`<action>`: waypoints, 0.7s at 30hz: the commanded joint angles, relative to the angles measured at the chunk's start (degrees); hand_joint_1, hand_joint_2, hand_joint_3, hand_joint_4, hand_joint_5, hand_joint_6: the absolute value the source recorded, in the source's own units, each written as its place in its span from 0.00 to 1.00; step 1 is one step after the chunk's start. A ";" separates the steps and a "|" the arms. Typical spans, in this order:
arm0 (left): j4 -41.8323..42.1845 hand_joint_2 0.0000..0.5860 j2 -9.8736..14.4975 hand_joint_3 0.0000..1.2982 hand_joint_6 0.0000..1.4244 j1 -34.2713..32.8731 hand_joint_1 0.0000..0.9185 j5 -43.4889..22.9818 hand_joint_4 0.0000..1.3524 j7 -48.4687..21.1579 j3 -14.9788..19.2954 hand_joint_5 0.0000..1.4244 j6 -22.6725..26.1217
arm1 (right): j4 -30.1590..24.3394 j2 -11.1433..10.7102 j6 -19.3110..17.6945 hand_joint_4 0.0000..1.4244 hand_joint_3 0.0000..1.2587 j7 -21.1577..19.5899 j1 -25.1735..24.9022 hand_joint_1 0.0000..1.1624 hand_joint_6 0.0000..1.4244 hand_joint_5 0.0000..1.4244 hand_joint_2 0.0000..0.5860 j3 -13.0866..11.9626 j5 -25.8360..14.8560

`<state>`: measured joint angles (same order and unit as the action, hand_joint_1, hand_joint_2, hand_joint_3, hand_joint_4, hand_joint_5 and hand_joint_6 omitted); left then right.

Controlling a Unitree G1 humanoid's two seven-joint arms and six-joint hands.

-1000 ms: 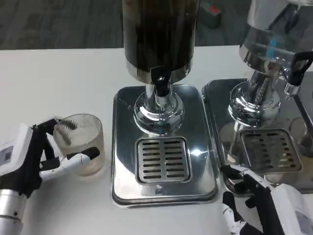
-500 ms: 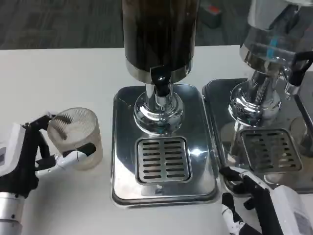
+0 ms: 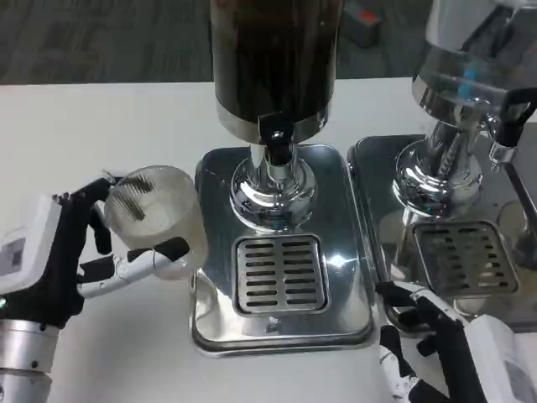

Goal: Grasp the cup under the faucet to collect the drink, then remove the cup.

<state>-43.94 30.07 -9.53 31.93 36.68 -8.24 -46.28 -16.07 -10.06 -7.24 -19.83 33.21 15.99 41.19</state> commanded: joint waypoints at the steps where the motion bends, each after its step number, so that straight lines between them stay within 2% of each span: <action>1: 1.03 0.04 -1.34 0.57 1.00 -0.97 0.50 -0.40 0.69 -1.95 -0.38 0.79 -1.24 | -0.02 0.38 -0.50 0.23 0.28 -1.32 0.41 0.65 0.44 0.28 0.92 -0.37 0.20; 13: -0.73 0.03 -4.87 0.57 1.00 -3.97 0.49 1.17 0.68 -5.96 -3.68 0.78 -1.19 | -3.38 1.62 -0.15 0.23 0.27 -3.22 2.20 0.67 0.44 0.28 0.93 -1.14 0.78; 21: -2.90 0.02 -6.39 0.57 1.00 -5.89 0.48 1.92 0.68 -6.16 -5.20 0.78 -1.58 | -6.70 1.82 -0.11 0.22 0.26 -3.43 2.95 0.68 0.42 0.27 0.95 -1.04 3.73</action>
<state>-46.38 24.16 -13.71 34.12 30.48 -13.13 -46.37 -21.05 -8.30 -7.21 -22.72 35.53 14.79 43.50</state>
